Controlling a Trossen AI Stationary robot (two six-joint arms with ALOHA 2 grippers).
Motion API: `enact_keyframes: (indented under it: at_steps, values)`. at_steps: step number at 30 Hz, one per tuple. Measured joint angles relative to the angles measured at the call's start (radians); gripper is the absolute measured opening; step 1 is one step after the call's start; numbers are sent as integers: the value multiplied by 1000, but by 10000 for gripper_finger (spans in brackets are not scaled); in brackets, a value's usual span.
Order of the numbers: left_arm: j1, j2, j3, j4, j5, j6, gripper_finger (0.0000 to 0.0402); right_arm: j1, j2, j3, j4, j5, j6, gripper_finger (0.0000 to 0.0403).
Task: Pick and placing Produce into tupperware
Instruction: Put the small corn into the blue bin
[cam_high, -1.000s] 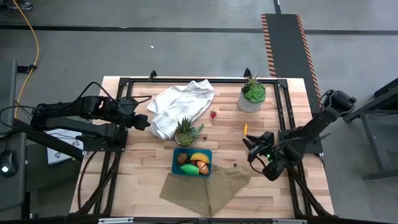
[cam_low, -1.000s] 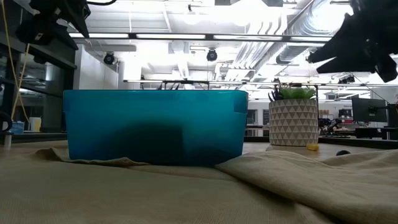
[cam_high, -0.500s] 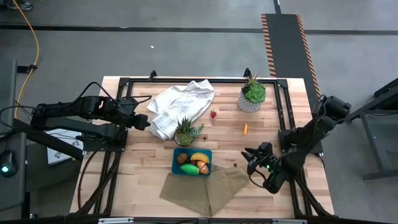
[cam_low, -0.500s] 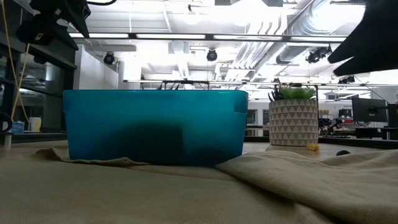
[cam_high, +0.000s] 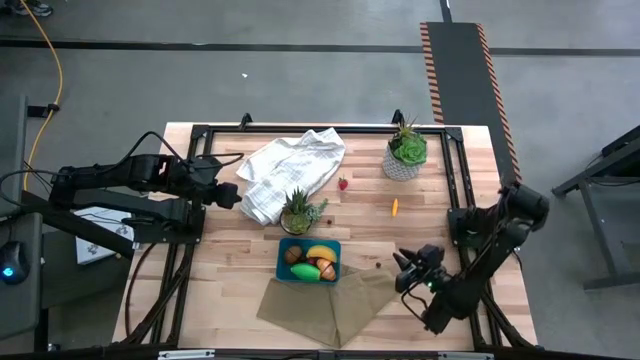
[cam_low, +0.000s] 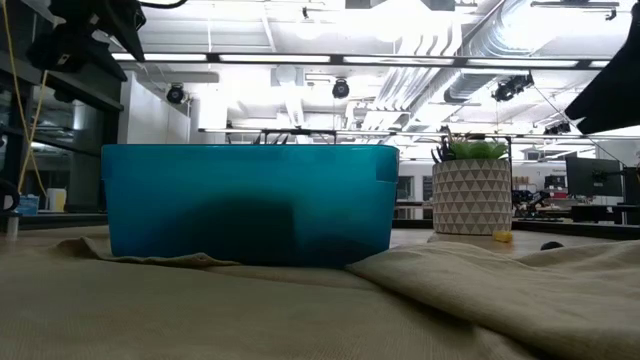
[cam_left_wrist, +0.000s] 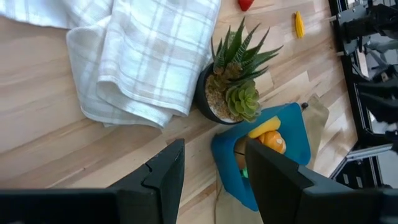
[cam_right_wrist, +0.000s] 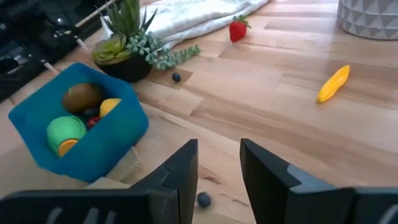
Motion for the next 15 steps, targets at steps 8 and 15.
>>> enact_keyframes:
  at_steps: [8,15]
  values:
    - [0,0,0,0,-3,28,156,-3,195,131,-36,-3,48,108]
    - [0,0,0,0,-2,69,156,-31,276,177,-20,-6,48,108]
